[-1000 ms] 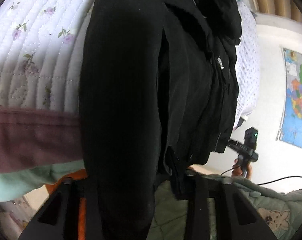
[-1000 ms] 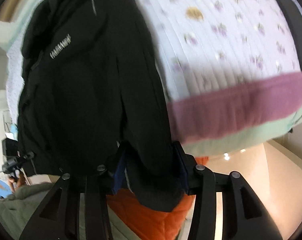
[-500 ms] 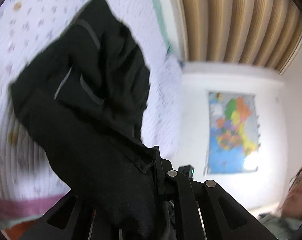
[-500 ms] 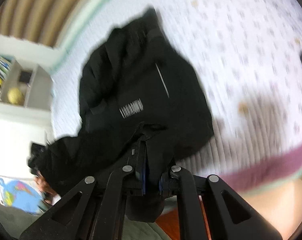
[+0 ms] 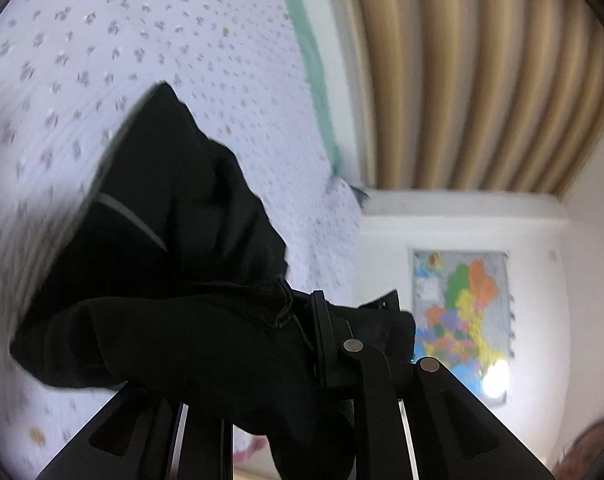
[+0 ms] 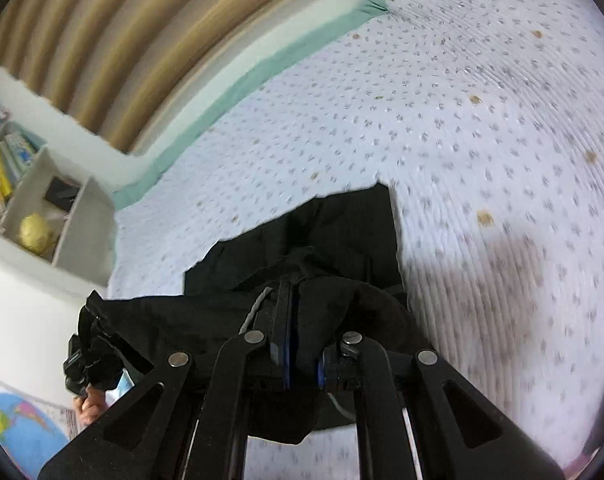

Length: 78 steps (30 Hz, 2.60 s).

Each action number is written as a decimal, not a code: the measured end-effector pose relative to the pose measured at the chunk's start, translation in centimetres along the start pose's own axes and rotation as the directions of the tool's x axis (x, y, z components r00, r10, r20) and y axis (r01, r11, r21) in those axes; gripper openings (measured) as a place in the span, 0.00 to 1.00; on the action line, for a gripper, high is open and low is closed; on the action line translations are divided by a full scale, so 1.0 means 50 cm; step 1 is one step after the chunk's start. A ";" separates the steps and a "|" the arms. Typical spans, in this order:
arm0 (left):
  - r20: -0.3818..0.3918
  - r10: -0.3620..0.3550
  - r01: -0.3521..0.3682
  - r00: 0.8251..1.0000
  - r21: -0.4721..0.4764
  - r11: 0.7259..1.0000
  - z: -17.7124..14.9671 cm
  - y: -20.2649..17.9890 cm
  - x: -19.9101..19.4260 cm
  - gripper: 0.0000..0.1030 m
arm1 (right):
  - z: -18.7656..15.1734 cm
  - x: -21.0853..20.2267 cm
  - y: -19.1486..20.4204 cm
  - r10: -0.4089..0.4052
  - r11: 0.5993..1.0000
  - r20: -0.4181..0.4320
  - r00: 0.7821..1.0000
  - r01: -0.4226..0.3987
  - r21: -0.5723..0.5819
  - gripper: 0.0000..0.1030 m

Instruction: Fold large clothes

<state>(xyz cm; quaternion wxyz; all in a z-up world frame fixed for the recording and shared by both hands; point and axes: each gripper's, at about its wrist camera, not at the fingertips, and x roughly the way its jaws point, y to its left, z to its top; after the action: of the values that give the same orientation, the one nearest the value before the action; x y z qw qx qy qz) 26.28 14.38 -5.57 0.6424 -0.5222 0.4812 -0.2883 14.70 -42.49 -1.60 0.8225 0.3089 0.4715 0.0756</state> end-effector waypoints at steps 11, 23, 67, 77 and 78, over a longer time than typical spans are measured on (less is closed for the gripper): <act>-0.023 0.190 -0.190 0.981 -0.233 0.954 0.170 0.198 0.171 0.17 | 0.140 0.325 -0.071 -0.164 0.981 -0.213 0.963 0.182 0.068 0.13; -0.156 0.204 -0.207 0.966 -0.003 0.978 0.171 0.128 0.163 0.29 | 0.120 0.391 -0.102 -0.159 0.982 -0.301 0.940 0.183 0.053 0.18; 0.231 0.405 -0.466 0.885 0.420 0.779 0.252 -0.095 0.157 0.11 | 0.190 0.265 0.027 -0.394 0.825 0.152 0.906 0.422 -0.376 0.09; 0.094 0.629 -0.636 0.771 0.167 0.754 0.383 0.143 0.321 0.11 | 0.256 0.478 -0.132 -0.463 0.882 -0.117 0.879 0.444 -0.159 0.10; 0.098 0.622 -0.629 0.777 0.165 0.760 0.380 0.154 0.322 0.12 | 0.249 0.499 -0.144 -0.463 0.884 -0.146 0.874 0.443 -0.150 0.10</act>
<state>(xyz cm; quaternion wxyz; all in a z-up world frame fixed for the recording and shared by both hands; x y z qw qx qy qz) 48.71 10.04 -18.14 0.7568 -0.2740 0.5862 -0.0921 37.29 -43.29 -19.40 0.7879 0.1353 0.5972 -0.0657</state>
